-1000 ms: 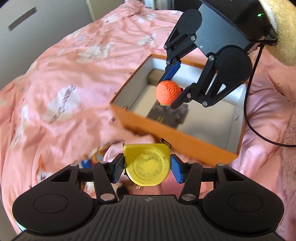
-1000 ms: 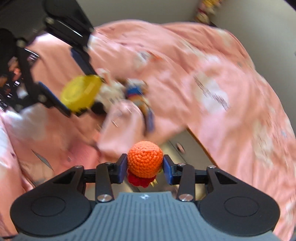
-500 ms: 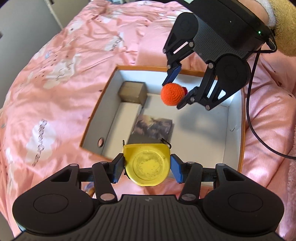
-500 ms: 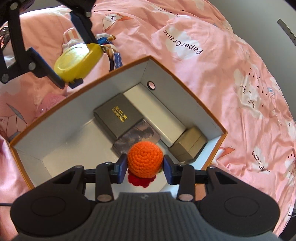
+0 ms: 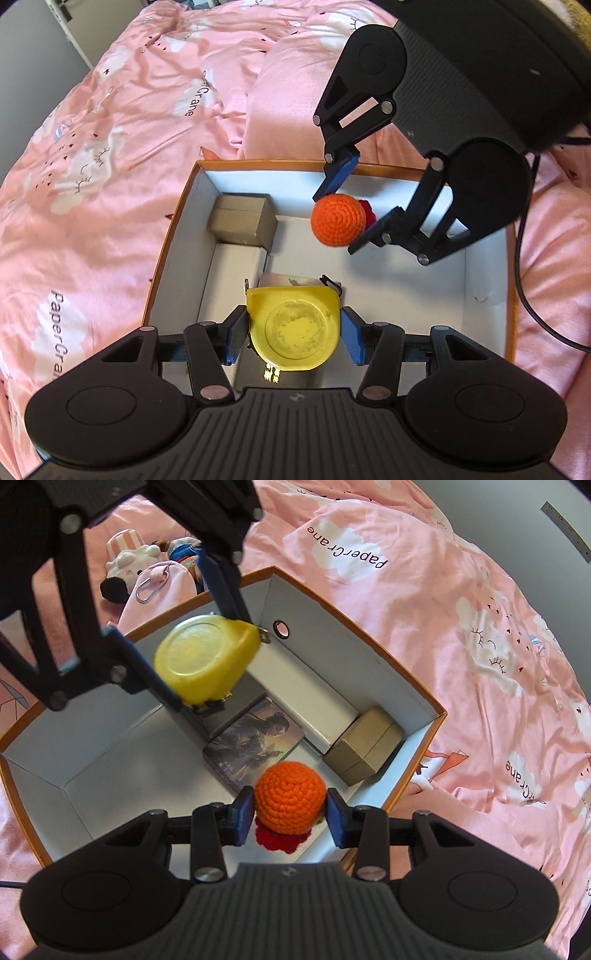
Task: Organize objects
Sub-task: 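Lower the tape measure into the box with the left gripper while the right gripper holds the ball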
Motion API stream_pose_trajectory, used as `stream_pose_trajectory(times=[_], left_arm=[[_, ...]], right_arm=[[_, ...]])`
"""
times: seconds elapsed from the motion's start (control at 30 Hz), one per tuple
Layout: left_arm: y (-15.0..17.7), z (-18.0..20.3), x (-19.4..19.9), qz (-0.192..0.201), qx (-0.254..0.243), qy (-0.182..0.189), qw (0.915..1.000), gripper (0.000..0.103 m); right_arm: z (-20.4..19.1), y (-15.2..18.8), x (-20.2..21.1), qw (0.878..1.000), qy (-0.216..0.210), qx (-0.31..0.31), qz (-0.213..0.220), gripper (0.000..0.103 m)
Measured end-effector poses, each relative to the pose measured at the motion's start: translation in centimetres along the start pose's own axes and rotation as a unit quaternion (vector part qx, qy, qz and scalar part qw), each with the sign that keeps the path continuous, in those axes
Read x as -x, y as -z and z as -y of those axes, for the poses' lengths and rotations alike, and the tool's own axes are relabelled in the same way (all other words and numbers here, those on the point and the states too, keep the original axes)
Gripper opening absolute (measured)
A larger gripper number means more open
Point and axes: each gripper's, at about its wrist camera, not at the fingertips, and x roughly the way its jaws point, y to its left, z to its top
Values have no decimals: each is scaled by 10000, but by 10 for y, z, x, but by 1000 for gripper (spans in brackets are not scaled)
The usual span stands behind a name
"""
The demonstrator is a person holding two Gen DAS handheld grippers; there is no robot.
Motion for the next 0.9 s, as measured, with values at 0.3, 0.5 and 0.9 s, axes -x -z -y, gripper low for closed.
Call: stream_pose_trajectory(times=[0.3, 0.5, 0.9], left_arm=[[-19, 0, -34, 138, -152, 226, 9995, 61], [-25, 1, -57, 206, -289, 355, 9987, 61], [-33, -1, -103, 202, -397, 419, 9981, 61]], right_arm=[[16, 9, -6, 9998, -128, -111, -123, 43], [10, 12, -10, 9994, -263, 38, -233, 43], [7, 0, -29, 9967, -391, 450, -556, 43]])
